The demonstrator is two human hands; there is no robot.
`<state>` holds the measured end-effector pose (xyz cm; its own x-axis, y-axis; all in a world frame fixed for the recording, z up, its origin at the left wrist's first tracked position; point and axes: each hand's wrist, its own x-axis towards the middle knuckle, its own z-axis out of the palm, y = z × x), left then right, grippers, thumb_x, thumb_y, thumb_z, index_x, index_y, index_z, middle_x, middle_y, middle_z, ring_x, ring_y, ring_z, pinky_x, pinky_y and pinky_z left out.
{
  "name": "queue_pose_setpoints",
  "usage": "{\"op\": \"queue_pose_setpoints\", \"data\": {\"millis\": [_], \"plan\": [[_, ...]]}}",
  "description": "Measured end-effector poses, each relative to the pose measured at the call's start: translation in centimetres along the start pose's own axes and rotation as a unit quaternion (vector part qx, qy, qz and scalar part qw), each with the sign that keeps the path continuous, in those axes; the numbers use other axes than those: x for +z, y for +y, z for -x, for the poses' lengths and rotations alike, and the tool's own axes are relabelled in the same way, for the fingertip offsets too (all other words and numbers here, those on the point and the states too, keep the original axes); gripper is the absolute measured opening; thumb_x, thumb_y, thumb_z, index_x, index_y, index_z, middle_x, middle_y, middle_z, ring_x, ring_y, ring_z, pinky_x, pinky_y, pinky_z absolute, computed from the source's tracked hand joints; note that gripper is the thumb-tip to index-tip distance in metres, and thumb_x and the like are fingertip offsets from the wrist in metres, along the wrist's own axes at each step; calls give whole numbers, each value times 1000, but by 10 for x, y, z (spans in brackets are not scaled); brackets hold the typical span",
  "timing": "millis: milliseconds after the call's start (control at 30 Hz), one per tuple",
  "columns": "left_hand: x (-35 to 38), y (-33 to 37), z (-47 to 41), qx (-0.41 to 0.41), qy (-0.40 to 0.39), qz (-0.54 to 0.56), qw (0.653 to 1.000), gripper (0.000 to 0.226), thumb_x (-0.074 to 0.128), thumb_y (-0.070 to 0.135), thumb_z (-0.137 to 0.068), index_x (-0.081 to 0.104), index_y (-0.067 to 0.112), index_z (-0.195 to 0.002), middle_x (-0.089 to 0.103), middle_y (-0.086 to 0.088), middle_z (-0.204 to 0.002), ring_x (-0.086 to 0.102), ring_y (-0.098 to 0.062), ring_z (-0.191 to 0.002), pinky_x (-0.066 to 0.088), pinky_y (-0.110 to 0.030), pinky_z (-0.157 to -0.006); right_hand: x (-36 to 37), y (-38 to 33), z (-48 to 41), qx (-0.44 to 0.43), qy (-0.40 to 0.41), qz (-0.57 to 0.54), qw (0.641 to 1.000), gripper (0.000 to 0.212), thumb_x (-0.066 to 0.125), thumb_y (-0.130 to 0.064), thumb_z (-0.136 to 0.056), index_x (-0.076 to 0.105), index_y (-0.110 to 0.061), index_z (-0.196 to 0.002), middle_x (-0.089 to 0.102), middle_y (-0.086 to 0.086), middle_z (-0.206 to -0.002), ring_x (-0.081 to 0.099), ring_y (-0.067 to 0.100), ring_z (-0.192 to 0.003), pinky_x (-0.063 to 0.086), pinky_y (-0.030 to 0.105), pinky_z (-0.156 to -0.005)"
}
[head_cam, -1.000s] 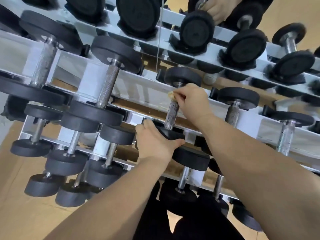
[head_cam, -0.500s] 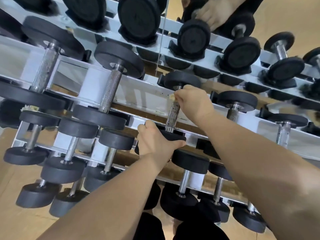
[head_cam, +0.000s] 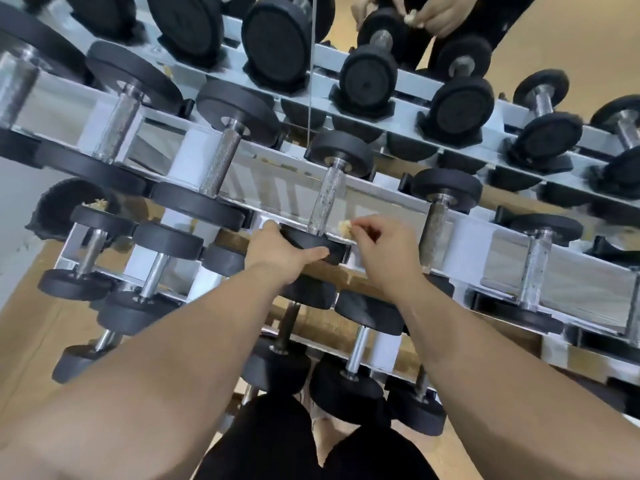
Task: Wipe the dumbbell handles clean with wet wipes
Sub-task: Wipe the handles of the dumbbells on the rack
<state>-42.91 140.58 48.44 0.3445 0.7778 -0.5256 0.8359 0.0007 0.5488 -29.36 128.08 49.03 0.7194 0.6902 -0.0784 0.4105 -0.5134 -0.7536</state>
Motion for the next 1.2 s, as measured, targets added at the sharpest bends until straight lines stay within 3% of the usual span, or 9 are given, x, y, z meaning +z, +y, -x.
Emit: {"op": "queue_pose_setpoints", "data": {"millis": [100, 200, 333, 600, 733, 867, 1000, 1100, 1200], "plan": [[3, -11, 22, -44, 27, 78, 996, 102, 84, 66, -62, 47, 15, -143, 62, -7, -134, 58, -29, -123, 48, -43, -105, 1, 8, 17, 52, -23, -63, 996, 6, 73, -32, -89, 77, -29, -93, 69, -8, -84, 62, 13, -79, 52, 32, -78], [-5, -27, 45, -61, 48, 109, 991, 88, 82, 64, -64, 53, 20, -134, 65, -1, -126, 63, -26, -113, 52, -41, -100, 12, 0, 32, 113, -26, -197, 973, 12, 84, -34, -76, 73, -34, -72, 53, -13, -60, 50, 11, -58, 42, 28, -63], [-36, -45, 73, -58, 58, 81, 993, 67, 79, 46, -83, 51, 17, -136, 57, 5, -118, 58, -22, -108, 45, -32, -91, 22, -22, 52, 122, -23, -260, 958, 15, 85, -32, -79, 76, -20, -83, 55, -10, -63, 52, 7, -60, 43, 22, -63], [-90, -52, 94, -29, 74, 39, 996, 72, 74, 56, -83, 51, 19, -140, 57, -5, -140, 58, -28, -122, 49, -45, -104, 26, -69, 61, 119, -46, -329, 936, 20, 83, -31, -81, 74, -18, -93, 54, -16, -66, 51, -4, -58, 43, 15, -64], [-109, -58, 93, 6, 60, 33, 998, 70, 75, 50, -85, 51, 16, -141, 57, -6, -141, 59, -26, -121, 49, -41, -103, 39, -93, 56, 130, -37, -337, 932, 26, 86, -30, -77, 71, -19, -97, 58, -8, -77, 53, 0, -63, 43, 10, -59], [-144, -75, 83, 46, 43, 35, 997, 56, 76, 44, -86, 54, 19, -132, 56, 4, -121, 58, -17, -100, 47, -31, -86, 77, -124, 51, 171, -28, -326, 930, 20, 84, -27, -78, 68, -24, -88, 58, -5, -76, 54, 12, -68, 46, 22, -60], [-188, -109, 61, 111, 15, 38, 993, 43, 77, 39, -86, 56, 21, -119, 56, 8, -113, 54, -10, -95, 39, -22, -82, 124, -152, 58, 155, 30, -281, 947, 17, 81, -15, -80, 68, -19, -91, 58, -2, -74, 54, 12, -68, 45, 14, -57], [-223, -134, 45, 147, -17, 30, 989, 45, 77, 41, -86, 56, 27, -122, 53, 8, -117, 52, -10, -101, 38, -23, -87, 153, -167, 74, 181, 86, -237, 951, 16, 82, -23, -78, 70, -23, -88, 66, -3, -80, 60, 14, -73, 51, 28, -70], [-252, -146, 30, 181, -27, 39, 982, 30, 75, 37, -88, 52, 32, -105, 52, 13, -102, 57, -11, -97, 41, -24, -78, 168, -187, 82, 197, 116, -226, 947, 17, 82, -30, -78, 69, -21, -84, 61, -6, -70, 56, 11, -67, 50, 27, -69]]}}
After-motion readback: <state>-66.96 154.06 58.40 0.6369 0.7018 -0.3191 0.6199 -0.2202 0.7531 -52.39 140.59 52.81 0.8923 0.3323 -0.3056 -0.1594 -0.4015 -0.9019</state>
